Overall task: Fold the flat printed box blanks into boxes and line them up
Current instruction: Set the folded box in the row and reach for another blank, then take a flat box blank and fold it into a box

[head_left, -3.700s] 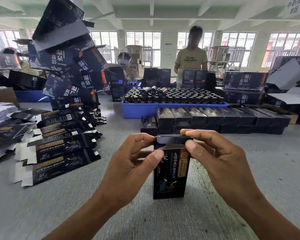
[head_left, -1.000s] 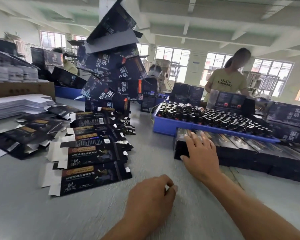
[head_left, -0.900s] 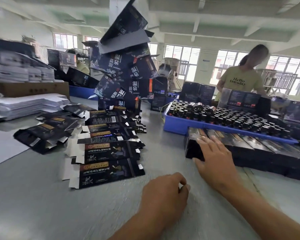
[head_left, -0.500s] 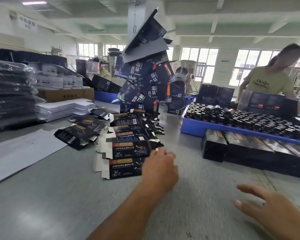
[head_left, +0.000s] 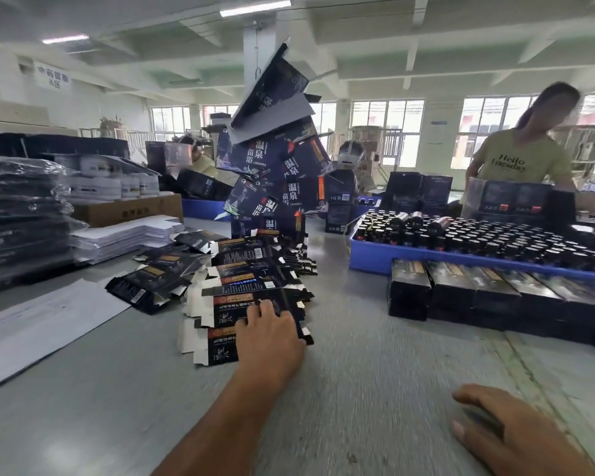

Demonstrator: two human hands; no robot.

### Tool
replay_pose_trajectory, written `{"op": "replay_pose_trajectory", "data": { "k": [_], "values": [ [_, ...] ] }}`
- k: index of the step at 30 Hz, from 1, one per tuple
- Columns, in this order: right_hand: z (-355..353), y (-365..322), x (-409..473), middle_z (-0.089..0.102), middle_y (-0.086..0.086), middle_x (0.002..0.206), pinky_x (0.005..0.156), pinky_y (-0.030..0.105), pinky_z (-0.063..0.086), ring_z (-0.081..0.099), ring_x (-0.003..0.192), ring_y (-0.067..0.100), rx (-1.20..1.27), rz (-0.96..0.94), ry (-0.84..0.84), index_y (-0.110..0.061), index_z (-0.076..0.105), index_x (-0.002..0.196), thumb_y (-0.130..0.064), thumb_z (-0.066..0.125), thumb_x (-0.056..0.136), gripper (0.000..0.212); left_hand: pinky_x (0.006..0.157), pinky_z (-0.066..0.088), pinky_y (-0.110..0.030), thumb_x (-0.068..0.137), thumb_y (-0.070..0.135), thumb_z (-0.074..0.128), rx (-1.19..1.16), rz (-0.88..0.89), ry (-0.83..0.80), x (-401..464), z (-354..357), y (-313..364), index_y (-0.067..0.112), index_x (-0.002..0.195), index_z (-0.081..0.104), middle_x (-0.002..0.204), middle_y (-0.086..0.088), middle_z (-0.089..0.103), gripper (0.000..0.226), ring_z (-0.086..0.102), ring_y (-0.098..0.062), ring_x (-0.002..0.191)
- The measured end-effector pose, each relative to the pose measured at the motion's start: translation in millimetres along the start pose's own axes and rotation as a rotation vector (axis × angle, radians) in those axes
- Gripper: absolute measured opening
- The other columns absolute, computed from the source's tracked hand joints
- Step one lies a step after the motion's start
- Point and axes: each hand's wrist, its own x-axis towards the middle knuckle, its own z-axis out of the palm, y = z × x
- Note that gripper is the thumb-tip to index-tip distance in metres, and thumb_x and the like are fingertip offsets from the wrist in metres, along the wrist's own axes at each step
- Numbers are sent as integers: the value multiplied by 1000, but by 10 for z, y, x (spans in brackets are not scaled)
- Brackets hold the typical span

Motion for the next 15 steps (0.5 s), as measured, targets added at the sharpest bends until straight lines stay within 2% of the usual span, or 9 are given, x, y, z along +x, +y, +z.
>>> {"op": "replay_pose_trajectory", "data": {
  "k": [3,7,12,15],
  "values": [
    [20,29,2,47,-27,117,99,14,35,47,109,-4,2,-11,6,-49,47,114,-46,68,90,31,100,40,-46,95,54,49,-13,3,-53,-14,33,42,20,124,59,127,-5,48,46,45,-27,121],
    [41,52,12,48,-27,116,90,13,32,47,105,-4,-5,-14,5,-51,47,110,-47,68,89,30,105,34,-49,98,58,43,-29,-27,-73,31,57,-32,22,126,59,133,-5,48,48,41,-28,128],
    [54,63,11,52,-26,117,89,14,32,49,105,-1,-13,-5,-15,-51,49,105,-44,71,87,29,113,26,-54,100,57,35,-91,-46,-112,81,94,-110,26,135,55,144,-6,45,50,32,-30,140],
    [54,53,9,55,-22,117,93,17,35,51,107,1,2,-4,-20,-51,50,99,-39,76,85,32,112,28,-53,100,57,37,-70,-31,-113,70,71,-127,27,138,52,145,-8,43,50,35,-31,138]
  ]
}}
